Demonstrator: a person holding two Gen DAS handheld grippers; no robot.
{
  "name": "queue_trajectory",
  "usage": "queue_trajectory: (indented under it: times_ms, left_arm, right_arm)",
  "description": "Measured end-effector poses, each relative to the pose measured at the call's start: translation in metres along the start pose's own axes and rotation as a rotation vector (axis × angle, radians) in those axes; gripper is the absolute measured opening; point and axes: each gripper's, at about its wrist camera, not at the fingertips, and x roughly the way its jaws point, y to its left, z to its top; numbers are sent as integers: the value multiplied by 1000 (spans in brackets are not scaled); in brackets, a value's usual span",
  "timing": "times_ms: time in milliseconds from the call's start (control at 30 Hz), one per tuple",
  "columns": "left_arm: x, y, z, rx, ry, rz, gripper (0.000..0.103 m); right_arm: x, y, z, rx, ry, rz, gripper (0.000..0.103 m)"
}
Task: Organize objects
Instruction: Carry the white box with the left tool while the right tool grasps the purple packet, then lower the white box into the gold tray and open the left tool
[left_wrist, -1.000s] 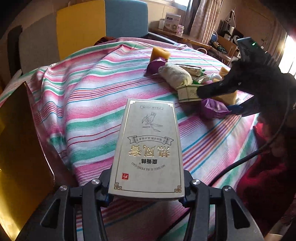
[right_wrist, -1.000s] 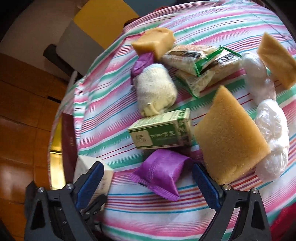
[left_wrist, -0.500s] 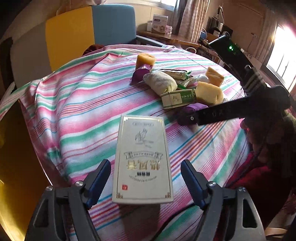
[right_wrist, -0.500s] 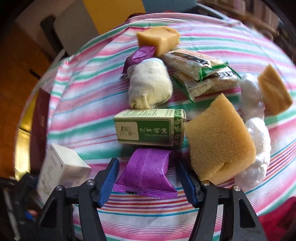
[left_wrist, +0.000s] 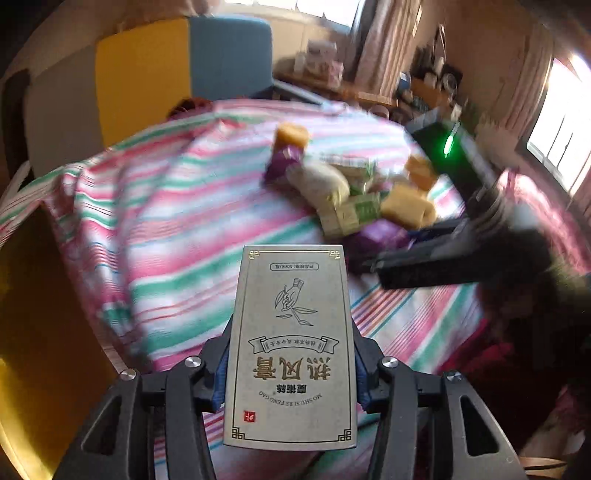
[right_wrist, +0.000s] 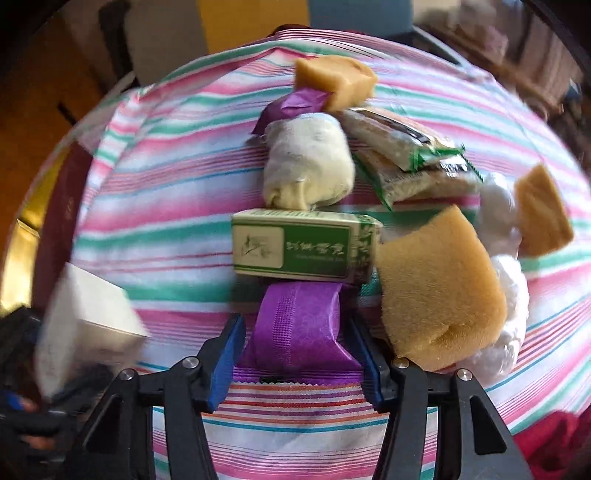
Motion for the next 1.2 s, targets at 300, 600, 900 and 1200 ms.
queue_trajectory:
  times_ms: [300,600,900,1200]
  left_arm:
    - [-88,120,9,-268,-149,248,51]
    - [-81,309,-18,-650,-16,491,51]
    - [-57,355,-35,-759,50,578,51]
    - [-42,359,-27,-691,75,652,55]
  right_arm:
    - [-7,0,-4,-32,-5,-25,57]
    - [-5,5,-9,-47,-12,-43,57]
    - [5,16,-1,-46,-13,-42,57]
    - [6,18,0,-49,-13,-44,57]
